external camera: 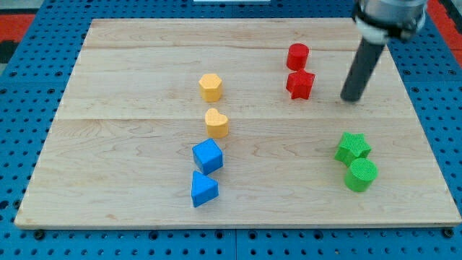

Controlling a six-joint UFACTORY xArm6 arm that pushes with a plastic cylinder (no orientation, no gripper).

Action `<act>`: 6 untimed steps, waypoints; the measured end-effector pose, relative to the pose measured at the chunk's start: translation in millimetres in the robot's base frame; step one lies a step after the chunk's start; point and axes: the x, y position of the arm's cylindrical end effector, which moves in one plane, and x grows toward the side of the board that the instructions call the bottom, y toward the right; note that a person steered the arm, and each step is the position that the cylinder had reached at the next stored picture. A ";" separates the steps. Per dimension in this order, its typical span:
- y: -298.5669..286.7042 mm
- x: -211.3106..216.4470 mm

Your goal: Push the red star into the green star

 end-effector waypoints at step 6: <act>-55.8 59.4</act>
